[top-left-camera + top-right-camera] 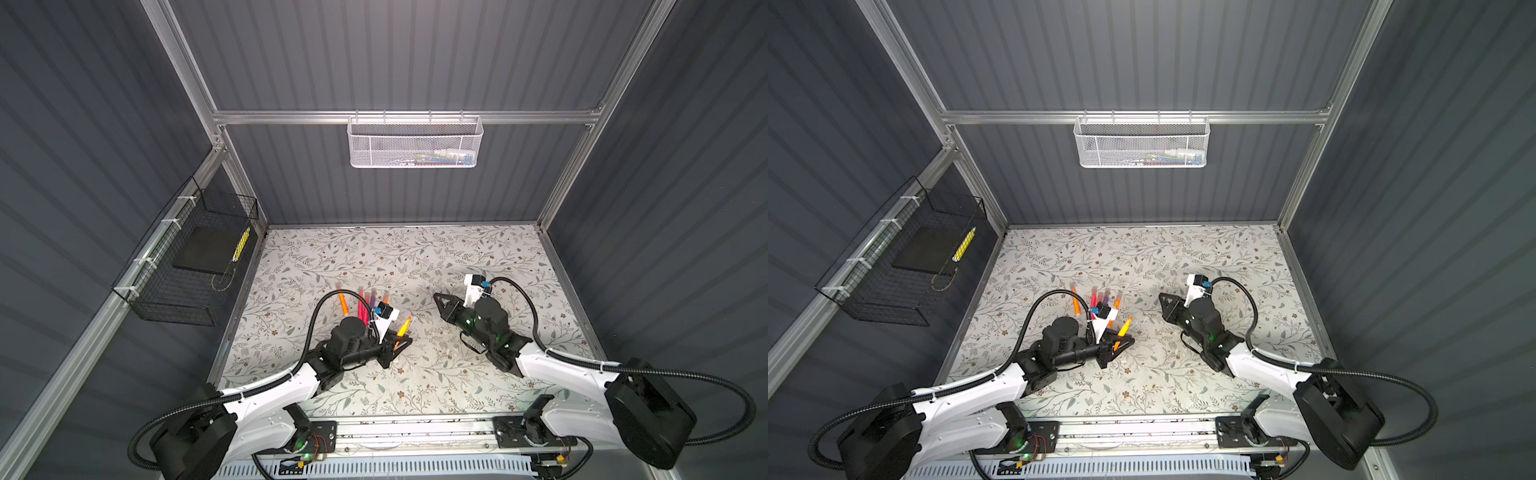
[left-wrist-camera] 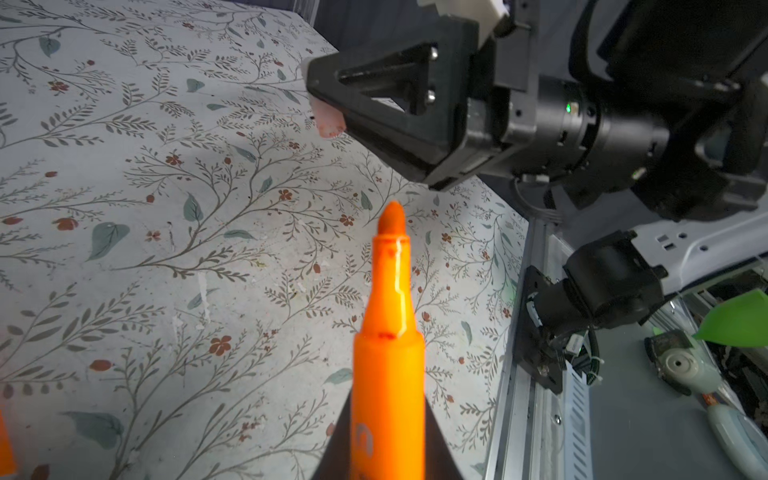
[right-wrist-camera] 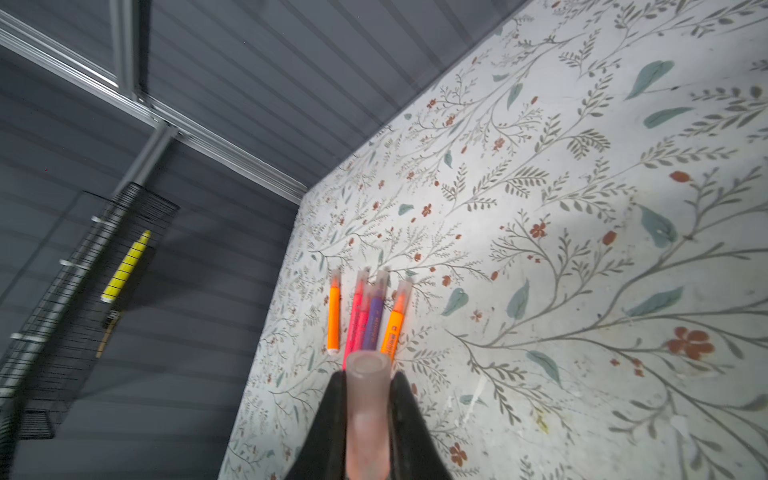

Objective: Insert the pens into the pen caps
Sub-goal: 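Carry the pink cap with the right gripper above the marker tip in the left gripper, then push the pink cap down onto the orange marker tip with the right gripper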

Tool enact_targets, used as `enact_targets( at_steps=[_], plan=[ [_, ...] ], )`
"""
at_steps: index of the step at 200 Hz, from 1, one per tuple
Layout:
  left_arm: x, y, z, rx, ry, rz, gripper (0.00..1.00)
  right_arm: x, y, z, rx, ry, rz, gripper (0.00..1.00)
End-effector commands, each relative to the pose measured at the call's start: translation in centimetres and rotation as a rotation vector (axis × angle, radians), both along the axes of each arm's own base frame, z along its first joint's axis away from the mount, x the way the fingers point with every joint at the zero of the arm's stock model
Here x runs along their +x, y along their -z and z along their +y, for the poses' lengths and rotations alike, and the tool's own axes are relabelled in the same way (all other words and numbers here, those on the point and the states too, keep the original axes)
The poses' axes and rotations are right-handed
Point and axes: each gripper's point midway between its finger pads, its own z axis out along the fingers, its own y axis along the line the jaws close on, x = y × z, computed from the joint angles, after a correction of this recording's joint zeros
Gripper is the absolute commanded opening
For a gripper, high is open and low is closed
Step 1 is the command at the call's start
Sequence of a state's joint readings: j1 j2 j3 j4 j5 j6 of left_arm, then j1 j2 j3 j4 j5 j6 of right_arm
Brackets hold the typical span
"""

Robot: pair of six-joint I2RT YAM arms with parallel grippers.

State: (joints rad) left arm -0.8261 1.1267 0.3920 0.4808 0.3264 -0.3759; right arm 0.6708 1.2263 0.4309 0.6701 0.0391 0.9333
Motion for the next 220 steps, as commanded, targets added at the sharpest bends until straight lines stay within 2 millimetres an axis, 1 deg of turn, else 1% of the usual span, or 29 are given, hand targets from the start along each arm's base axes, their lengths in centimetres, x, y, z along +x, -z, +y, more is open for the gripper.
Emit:
enact_targets(
  at_steps=[1, 14, 29, 51, 84, 138, 176, 220],
  plan=[
    [1.3, -3.0, -1.4, -0.127, -0.03, -0.032, 0.0, -0.3, -5.0, 1.0, 0.179, -0.035, -0.124, 0.04],
    [1.5, -3.0, -2.4, -0.146, -0.014, -0.013, 0.0, -0.4, -5.3, 1.8, 0.19, -0.064, -0.133, 0.03],
    [1.6, -2.7, -3.4, -0.143, 0.001, -0.003, 0.0, -0.4, -5.5, 2.4, 0.197, -0.081, -0.139, 0.02],
    [1.5, -2.0, -4.2, -0.138, 0.015, 0.009, 0.0, -0.4, -5.5, 2.9, 0.203, -0.096, -0.142, 0.02],
    [2.1, -1.5, -4.4, -0.131, -0.006, 0.015, 0.0, -0.8, -5.2, 3.9, 0.201, -0.122, -0.135, 0.02],
    [3.1, -1.1, -4.2, -0.105, -0.062, 0.008, 0.0, -1.6, -4.9, 4.6, 0.206, -0.141, -0.136, 0.02],
    [3.3, -1.2, -4.2, -0.106, -0.067, 0.008, 0.0, -2.3, -4.7, 5.2, 0.21, -0.167, -0.137, 0.02],
    [3.6, -1.7, -4.0, -0.11, -0.086, 0.001, 0.0, -2.8, -3.9, 5.3, 0.217, -0.177, -0.13, 0.02]
  ],
)
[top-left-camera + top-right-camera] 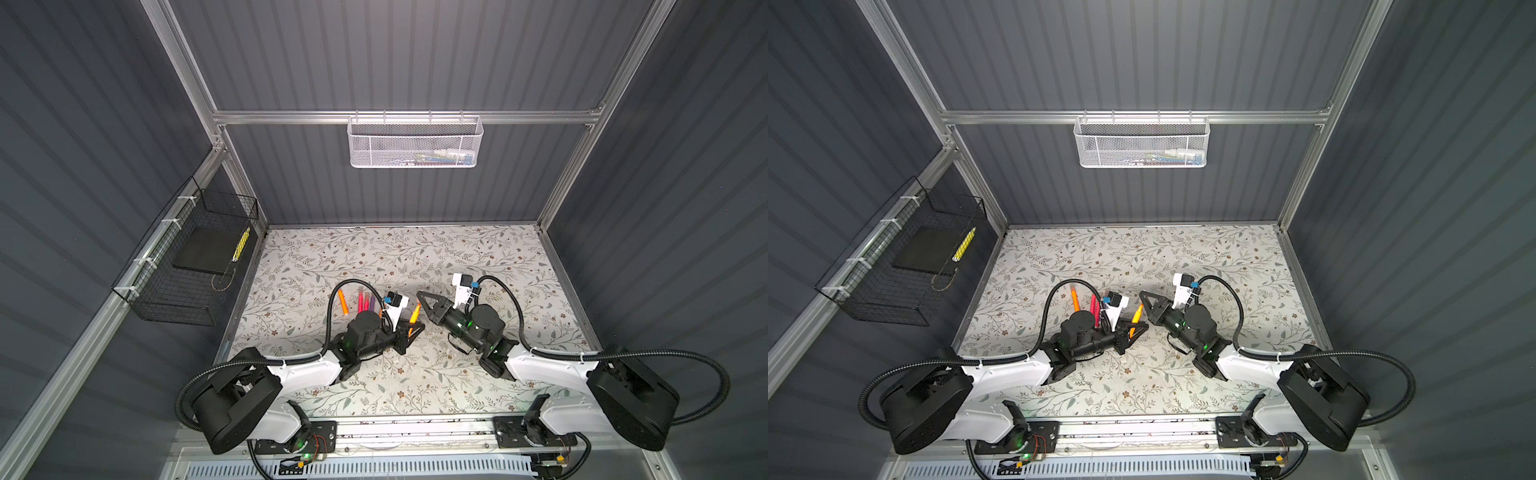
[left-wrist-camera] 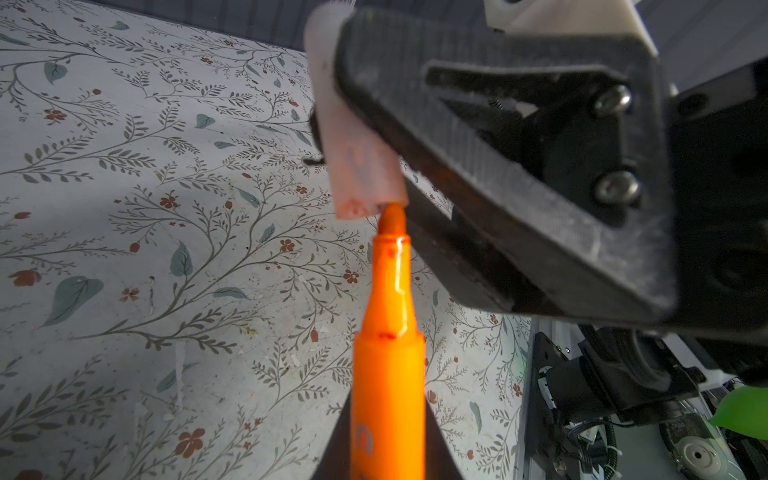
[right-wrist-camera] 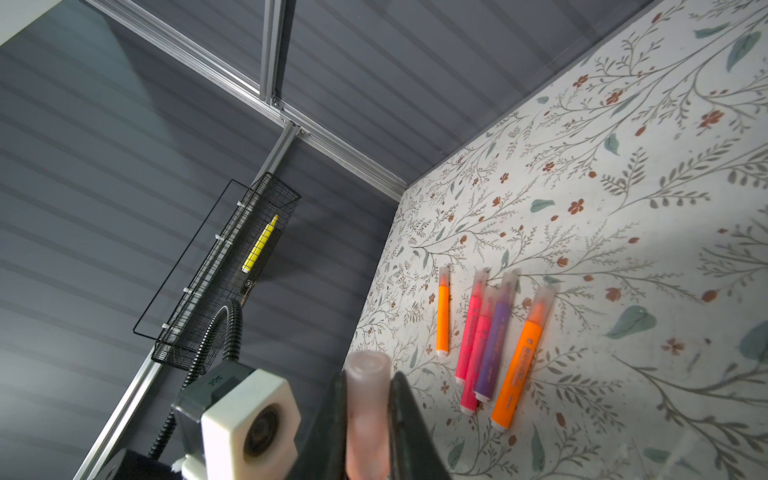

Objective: Insert the pens into the pen caps
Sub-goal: 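Push the pink cap down onto the orange marker tip with the right gripper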

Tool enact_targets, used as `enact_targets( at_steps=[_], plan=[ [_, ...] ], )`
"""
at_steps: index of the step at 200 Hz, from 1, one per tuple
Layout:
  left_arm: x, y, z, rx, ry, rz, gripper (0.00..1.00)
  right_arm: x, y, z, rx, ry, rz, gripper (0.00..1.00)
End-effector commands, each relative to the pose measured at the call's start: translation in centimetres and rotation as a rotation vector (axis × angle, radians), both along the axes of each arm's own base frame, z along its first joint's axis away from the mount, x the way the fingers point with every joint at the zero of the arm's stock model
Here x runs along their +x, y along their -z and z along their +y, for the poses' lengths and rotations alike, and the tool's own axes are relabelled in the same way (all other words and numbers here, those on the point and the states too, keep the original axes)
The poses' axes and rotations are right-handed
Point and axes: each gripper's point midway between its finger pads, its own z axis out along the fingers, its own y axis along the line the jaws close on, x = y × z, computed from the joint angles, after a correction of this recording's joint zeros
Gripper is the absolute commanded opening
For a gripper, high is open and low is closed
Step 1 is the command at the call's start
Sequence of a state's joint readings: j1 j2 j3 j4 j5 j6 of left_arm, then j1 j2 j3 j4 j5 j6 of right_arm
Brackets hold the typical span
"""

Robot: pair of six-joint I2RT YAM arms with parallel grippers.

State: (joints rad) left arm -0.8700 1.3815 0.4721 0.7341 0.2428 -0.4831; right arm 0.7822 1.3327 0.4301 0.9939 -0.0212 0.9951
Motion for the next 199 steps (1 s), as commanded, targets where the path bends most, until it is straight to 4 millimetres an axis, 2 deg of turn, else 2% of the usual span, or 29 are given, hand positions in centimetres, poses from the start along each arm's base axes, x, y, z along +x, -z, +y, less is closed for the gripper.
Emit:
enact_targets(
  at_steps=[1, 63, 98, 117, 137, 171, 184, 199],
  plan=[
    [0.7, -1.7, -0.3, -0.029, -0.023, -0.024, 0.0, -0.5, -0.1, 0.1, 0.024, -0.013, -0.013, 0.02],
    [1.7, -2.8, -0.9, -0.065, -0.055, -0.003, 0.0, -1.6, -0.5, 0.4, 0.04, -0.045, -0.064, 0.02],
    [1.8, -4.4, -2.1, -0.108, -0.012, -0.006, 0.0, -2.8, -1.4, 1.2, 0.02, -0.091, -0.121, 0.03],
    [1.7, -5.8, -2.3, -0.127, 0.001, -0.032, 0.0, -3.2, -1.1, 1.3, -0.008, -0.088, -0.131, 0.04],
    [1.3, -7.0, -2.2, -0.147, 0.021, -0.061, 0.0, -3.5, -1.1, 1.2, -0.011, -0.087, -0.142, 0.04],
    [0.2, -8.6, -2.2, -0.2, 0.073, -0.113, 0.0, -4.5, -1.9, 2.1, -0.024, -0.125, -0.197, 0.07],
    [-0.8, -8.9, -2.2, -0.221, 0.122, -0.129, 0.0, -4.8, -2.3, 2.4, -0.021, -0.138, -0.221, 0.08],
    [-0.9, -8.7, -2.2, -0.221, 0.128, -0.134, 0.0, -5.3, -2.6, 2.7, -0.017, -0.157, -0.246, 0.09]
  ],
)
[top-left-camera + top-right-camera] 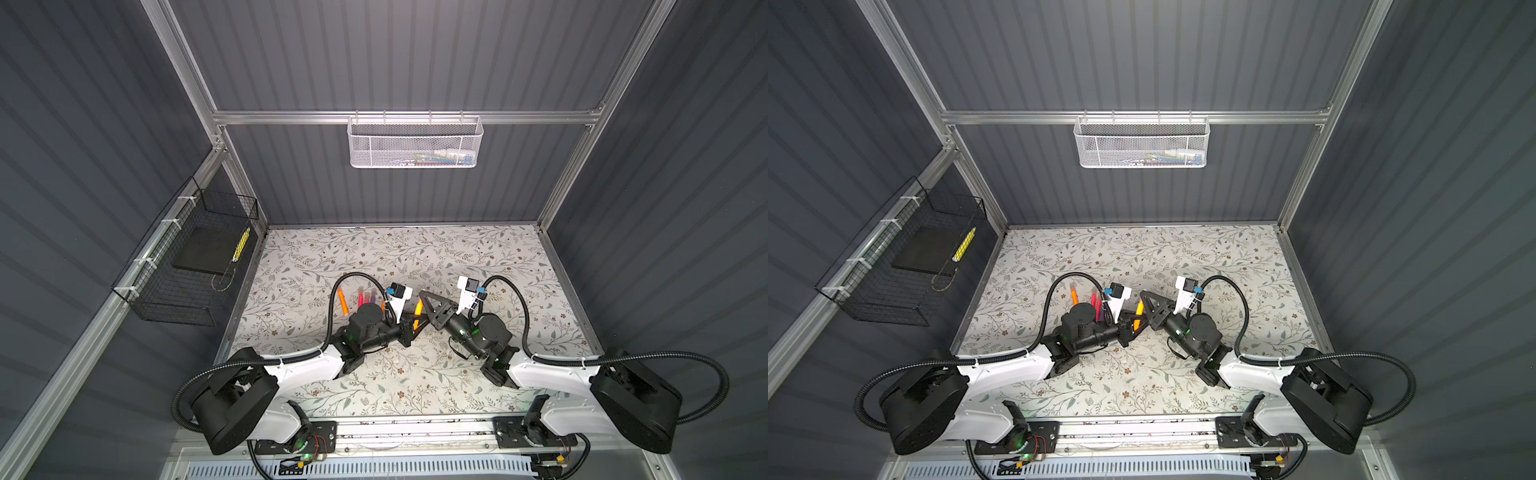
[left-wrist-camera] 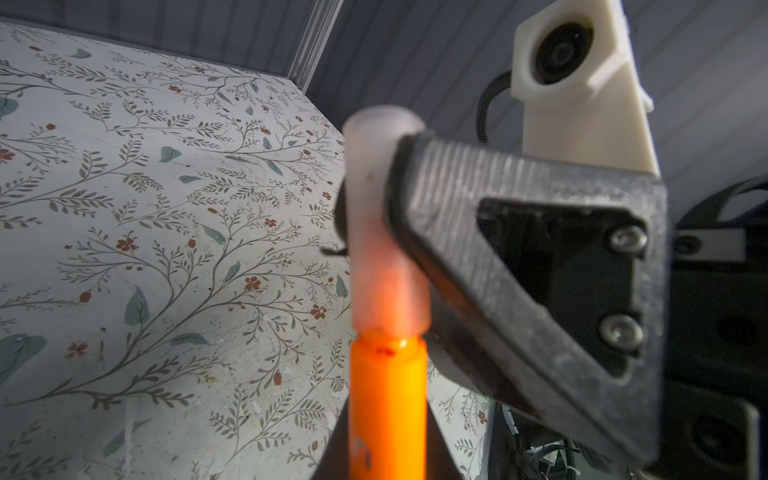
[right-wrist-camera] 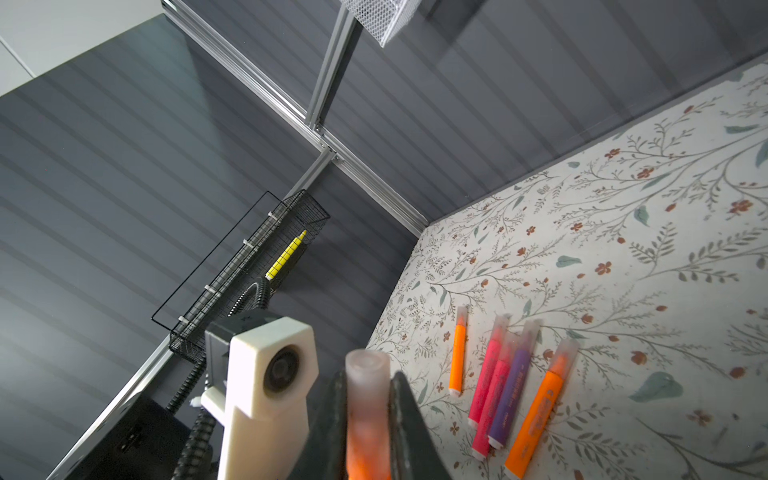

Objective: Insert the pens into the pen caps
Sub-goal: 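Push the pink cap down onto the orange marker tip with the right gripper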

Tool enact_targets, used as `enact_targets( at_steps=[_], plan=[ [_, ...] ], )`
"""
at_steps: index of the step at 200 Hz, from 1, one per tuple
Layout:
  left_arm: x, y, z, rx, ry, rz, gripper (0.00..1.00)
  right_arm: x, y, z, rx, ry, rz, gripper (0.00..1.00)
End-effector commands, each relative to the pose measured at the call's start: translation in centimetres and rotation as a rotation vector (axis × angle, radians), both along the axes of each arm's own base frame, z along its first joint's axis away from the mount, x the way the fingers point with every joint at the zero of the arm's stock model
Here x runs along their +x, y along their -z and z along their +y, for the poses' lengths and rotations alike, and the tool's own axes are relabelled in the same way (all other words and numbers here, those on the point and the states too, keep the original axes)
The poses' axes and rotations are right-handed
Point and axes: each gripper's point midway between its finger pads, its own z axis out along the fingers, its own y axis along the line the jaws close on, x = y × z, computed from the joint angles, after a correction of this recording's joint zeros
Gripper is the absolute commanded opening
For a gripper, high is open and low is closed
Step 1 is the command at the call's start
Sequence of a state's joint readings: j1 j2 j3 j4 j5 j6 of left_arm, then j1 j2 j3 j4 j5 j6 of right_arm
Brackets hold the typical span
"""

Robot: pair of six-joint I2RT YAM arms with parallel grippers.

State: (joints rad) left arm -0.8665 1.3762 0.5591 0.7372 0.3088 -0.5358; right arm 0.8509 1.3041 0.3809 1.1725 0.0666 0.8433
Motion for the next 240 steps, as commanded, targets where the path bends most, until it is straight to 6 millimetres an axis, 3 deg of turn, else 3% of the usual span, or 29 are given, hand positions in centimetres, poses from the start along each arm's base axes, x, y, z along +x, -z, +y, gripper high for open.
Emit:
enact_targets(
  at_steps=[1, 77, 125, 145, 160, 196, 240],
  plan=[
    [-1.1, -4.5, -0.5, -0.123, 0.071, -0.131, 0.0, -3.4, 0.6, 2.9, -0.051, -0.184, -0.038, 0.09],
    [-1.3, -4.7, 0.7, -0.126, 0.033, -0.177, 0.0, -3.8, 1.7, 1.9, -0.068, -0.156, -0.044, 0.13],
    [-2.1, -5.5, 1.0, -0.143, 0.063, -0.192, 0.0, -4.9, 1.2, 2.0, -0.089, -0.204, -0.107, 0.23],
    [-2.1, -5.6, 1.1, -0.146, 0.065, -0.196, 0.0, -5.4, 0.8, 1.8, -0.082, -0.217, -0.133, 0.3],
    [-2.1, -5.6, 1.1, -0.144, 0.065, -0.193, 0.0, -5.5, 0.6, 1.3, -0.079, -0.199, -0.136, 0.43],
    [-2.1, -4.3, 1.1, -0.084, 0.064, -0.204, 0.0, -5.6, -0.2, -0.9, -0.085, -0.117, -0.162, 0.63],
    [-4.0, -2.6, 1.1, 0.013, 0.171, -0.241, 0.0, -5.2, -1.2, -3.7, -0.115, -0.005, -0.147, 0.74]
  ],
)
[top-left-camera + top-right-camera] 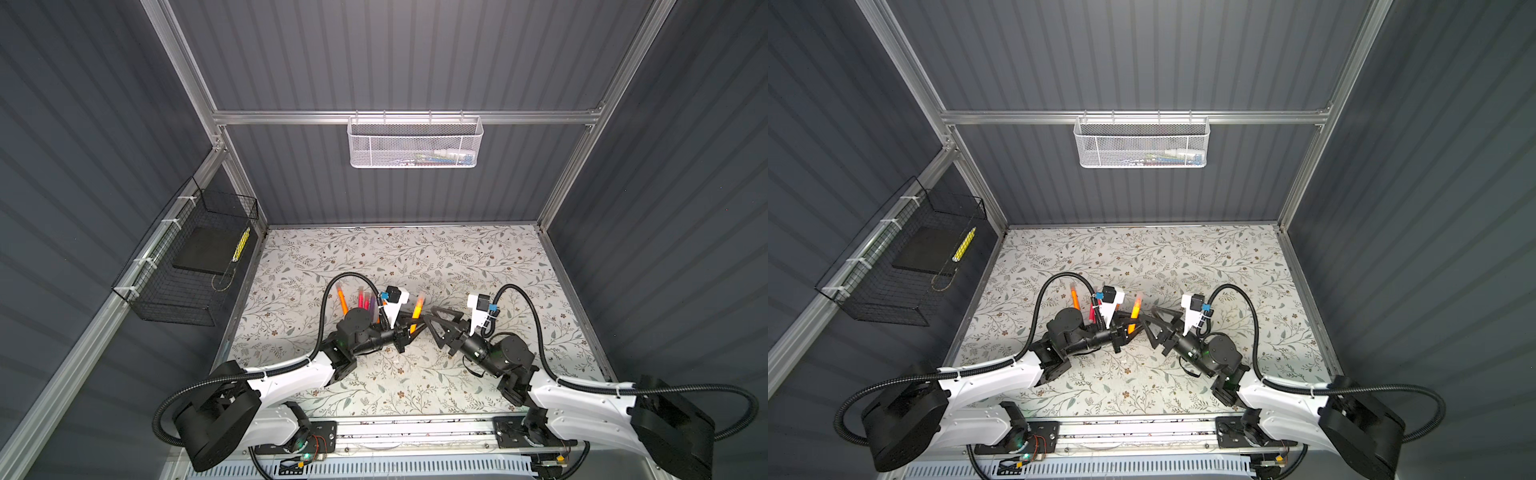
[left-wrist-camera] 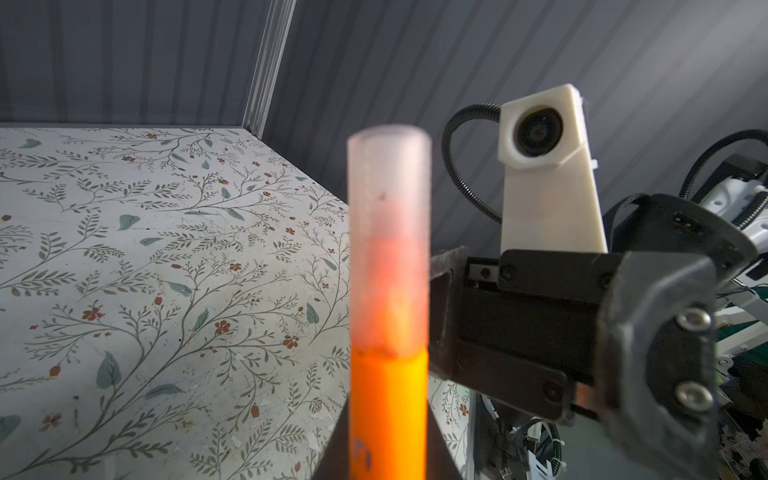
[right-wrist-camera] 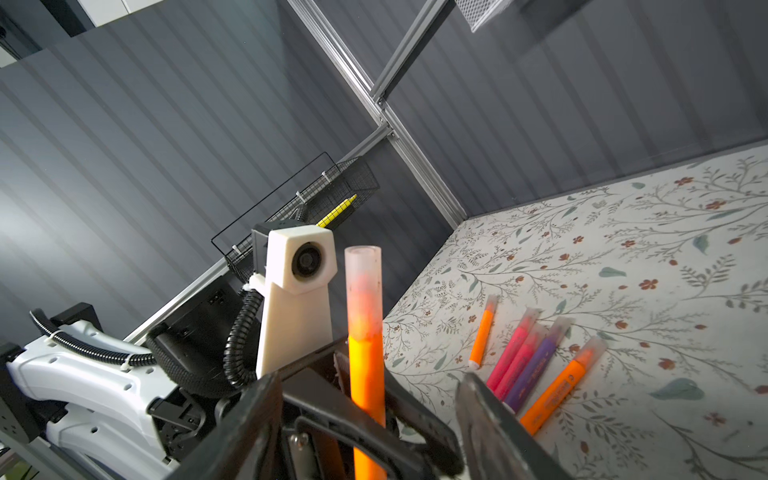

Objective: Insert the pens into the pen caps
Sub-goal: 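Push the pink cap down onto the orange marker tip with the right gripper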

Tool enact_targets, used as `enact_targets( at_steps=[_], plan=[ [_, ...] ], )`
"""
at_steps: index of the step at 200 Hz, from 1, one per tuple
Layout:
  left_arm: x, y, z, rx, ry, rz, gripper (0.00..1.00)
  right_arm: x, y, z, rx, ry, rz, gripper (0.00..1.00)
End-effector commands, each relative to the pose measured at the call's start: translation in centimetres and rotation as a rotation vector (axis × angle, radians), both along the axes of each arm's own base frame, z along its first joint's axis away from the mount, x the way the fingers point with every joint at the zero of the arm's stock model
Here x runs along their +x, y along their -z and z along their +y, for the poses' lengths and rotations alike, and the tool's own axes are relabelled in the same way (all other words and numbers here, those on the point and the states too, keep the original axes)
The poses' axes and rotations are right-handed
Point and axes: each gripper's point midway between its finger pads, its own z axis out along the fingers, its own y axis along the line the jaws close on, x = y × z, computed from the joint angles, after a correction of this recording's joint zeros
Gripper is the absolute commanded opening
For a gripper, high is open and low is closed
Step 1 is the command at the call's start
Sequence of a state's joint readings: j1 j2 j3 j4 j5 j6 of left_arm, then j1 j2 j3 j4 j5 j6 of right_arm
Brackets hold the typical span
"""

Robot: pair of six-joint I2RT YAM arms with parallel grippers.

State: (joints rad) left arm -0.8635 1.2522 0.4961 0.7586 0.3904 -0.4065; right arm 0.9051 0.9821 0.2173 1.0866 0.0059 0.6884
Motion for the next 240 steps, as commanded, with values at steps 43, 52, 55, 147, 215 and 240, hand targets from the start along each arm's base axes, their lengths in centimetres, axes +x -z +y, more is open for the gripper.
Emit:
enact_targets(
  at_steps=[43, 52, 55, 147, 215, 240],
  plan=[
    [-2.4, 1.6, 0.8, 0.108, 0.093, -0.11, 0.0, 1.1, -0.2, -2.3, -0.074, 0.132, 0.029, 0.78],
    [-2.5, 1.8, 0.9, 0.116, 0.099, -0.111, 0.0, 1.3, -0.3, -2.1, -0.087, 0.133, 0.04, 0.78],
    [-2.6, 1.9, 0.9, 0.121, 0.101, -0.112, 0.0, 1.3, -0.3, -2.0, -0.093, 0.132, 0.041, 0.78],
    [-2.7, 3.3, 1.2, 0.171, 0.105, -0.109, 0.0, 2.8, 0.5, 1.8, -0.209, 0.067, 0.094, 0.75],
    [-2.4, 3.7, 1.5, 0.195, 0.079, -0.105, 0.0, 2.7, 0.0, 3.7, -0.23, -0.009, 0.096, 0.62],
    [-1.7, 3.8, 1.9, 0.205, 0.028, -0.104, 0.0, 2.5, 0.1, 3.9, -0.229, -0.024, 0.104, 0.52]
  ],
)
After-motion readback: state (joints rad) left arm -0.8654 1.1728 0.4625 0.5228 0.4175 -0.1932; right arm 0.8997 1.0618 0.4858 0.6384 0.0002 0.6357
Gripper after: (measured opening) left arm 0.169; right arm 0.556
